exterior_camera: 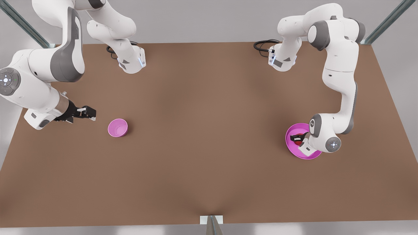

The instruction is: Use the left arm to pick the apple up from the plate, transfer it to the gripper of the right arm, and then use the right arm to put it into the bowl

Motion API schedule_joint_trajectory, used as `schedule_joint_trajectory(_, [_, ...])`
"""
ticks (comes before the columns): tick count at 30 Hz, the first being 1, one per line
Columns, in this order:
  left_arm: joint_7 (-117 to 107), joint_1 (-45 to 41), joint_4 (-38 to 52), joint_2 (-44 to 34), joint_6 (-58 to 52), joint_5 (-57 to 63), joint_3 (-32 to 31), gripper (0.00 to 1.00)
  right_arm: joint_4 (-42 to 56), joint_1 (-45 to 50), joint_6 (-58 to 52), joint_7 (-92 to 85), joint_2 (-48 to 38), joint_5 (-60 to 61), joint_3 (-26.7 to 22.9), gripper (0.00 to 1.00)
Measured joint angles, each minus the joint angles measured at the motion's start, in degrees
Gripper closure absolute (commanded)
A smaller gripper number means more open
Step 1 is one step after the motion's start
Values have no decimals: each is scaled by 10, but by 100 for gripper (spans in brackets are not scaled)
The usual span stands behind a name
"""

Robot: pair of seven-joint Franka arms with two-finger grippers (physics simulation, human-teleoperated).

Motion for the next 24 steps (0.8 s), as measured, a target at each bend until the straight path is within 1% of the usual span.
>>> schedule_joint_trajectory(4, [0, -1, 9, -9, -1, 0, 0, 19, 0, -2, 0, 0, 0, 0, 1, 0])
schedule_joint_trajectory(10, [21, -2, 80, -43, -4, -6, -3, 19, 1, 1, 0, 1, 0, 0, 4, 0])
schedule_joint_trajectory(13, [60, -1, 105, -49, -5, -73, -9, 19, 2, 6, 0, 1, 0, 0, 5, 0])
schedule_joint_trajectory(15, [95, -1, 116, -58, -11, -112, -40, 19, 3, 7, 0, 2, 0, 5, 6, 0])
schedule_joint_trajectory(18, [163, -4, 127, -68, -18, -193, -109, 20, 1, 4, -3, 3, 1, 61, 6, 0])
schedule_joint_trajectory(19, [187, -5, 134, -69, -17, -213, -133, 24, 0, 6, -4, 3, 8, 95, 6, 0])
schedule_joint_trajectory(20, [213, -4, 139, -68, -13, -229, -159, 27, 1, 10, -3, 3, 22, 141, 6, 0])
schedule_joint_trajectory(21, [241, -4, 141, -66, -7, -246, -185, 27, 0, 12, 1, 4, 38, 187, 5, 0])
schedule_joint_trajectory(23, [304, -12, 142, -56, 8, -308, -206, 29, -3, 19, 22, 6, 71, 262, 8, 0])
schedule_joint_trajectory(24, [336, -21, 143, -48, 17, -341, -210, 35, -4, 23, 32, 7, 80, 288, 13, 0])
